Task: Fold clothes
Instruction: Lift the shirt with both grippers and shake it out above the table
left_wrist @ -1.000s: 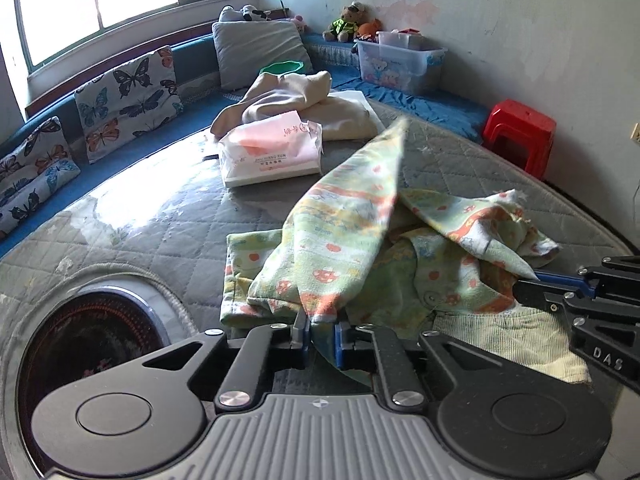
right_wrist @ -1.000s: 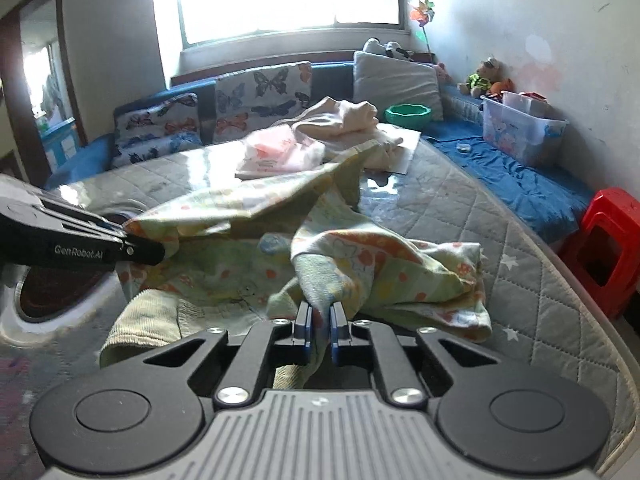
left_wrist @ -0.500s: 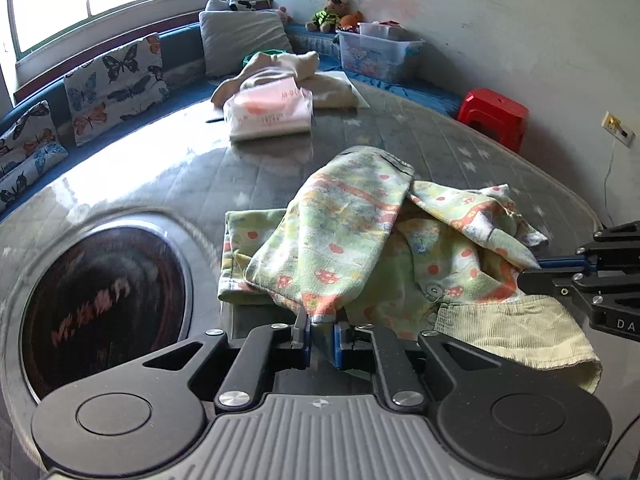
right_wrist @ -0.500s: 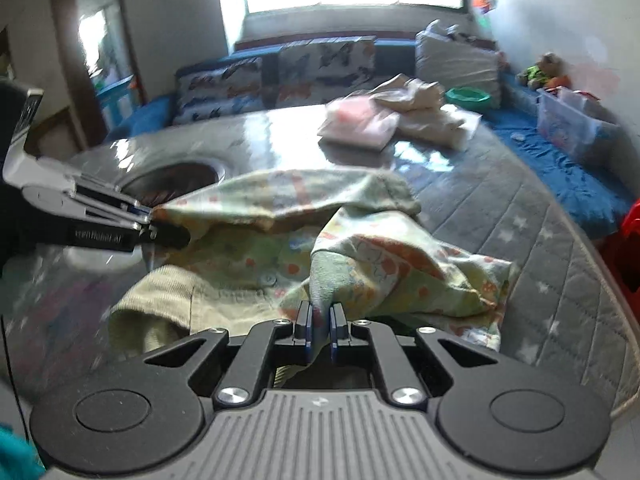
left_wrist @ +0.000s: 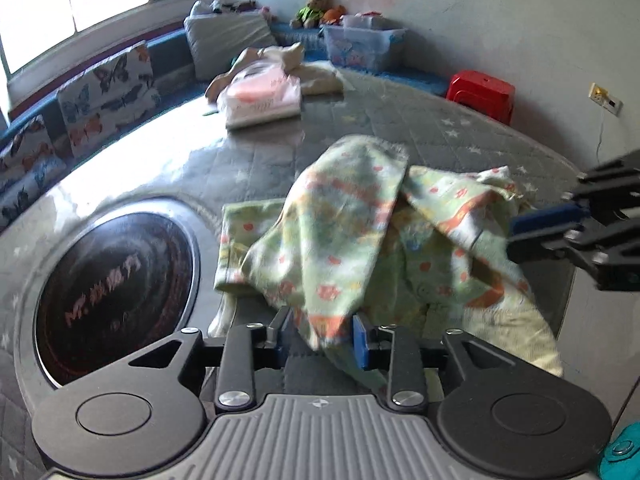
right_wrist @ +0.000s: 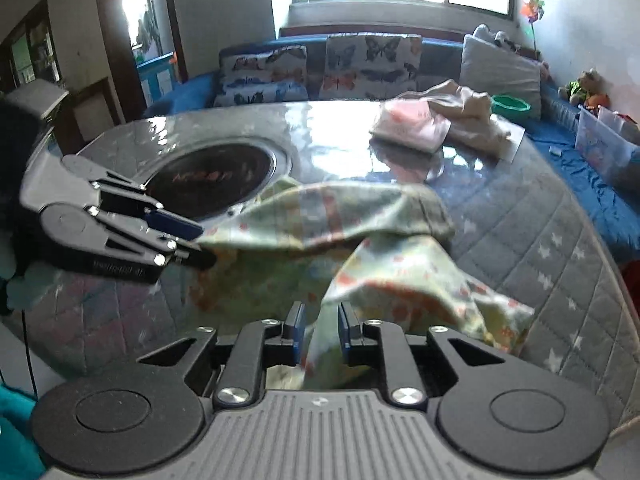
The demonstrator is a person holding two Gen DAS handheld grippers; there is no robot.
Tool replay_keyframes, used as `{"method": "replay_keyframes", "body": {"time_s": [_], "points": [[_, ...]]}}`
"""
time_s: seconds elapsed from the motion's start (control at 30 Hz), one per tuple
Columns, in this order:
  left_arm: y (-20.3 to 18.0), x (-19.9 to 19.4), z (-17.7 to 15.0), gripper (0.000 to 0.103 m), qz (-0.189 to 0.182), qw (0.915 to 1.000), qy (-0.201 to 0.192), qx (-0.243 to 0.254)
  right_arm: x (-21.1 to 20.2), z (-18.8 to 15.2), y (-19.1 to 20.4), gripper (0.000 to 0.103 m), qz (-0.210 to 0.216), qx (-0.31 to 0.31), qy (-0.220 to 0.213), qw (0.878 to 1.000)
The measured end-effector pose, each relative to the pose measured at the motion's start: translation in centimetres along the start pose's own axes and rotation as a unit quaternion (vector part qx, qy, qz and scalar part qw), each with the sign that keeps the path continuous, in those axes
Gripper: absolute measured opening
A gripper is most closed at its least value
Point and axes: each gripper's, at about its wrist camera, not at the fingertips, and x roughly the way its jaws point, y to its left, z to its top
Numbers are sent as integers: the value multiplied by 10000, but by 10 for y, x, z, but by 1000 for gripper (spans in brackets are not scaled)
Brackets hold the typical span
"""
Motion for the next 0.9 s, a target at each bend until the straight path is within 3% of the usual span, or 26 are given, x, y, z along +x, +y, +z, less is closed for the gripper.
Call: {"method": "replay_keyframes", "body": {"time_s": [0.07, 0.37, 0.83, 0.9], "points": [[-4, 1, 7, 34, -7, 9999, -105, 62, 7, 6, -4, 31, -91, 83, -65, 9999], [-22, 25, 43, 34, -187, 9991, -324, 220, 52, 13, -20, 34, -171, 369, -45, 9992], [-45, 89, 68, 34, -430, 9976, -59, 535, 63, -4, -39, 31, -184, 714, 31, 9973], [-42, 94, 69, 29, -445, 9978, -28, 491, 63, -4, -40, 31, -175, 715, 23, 9973]]}}
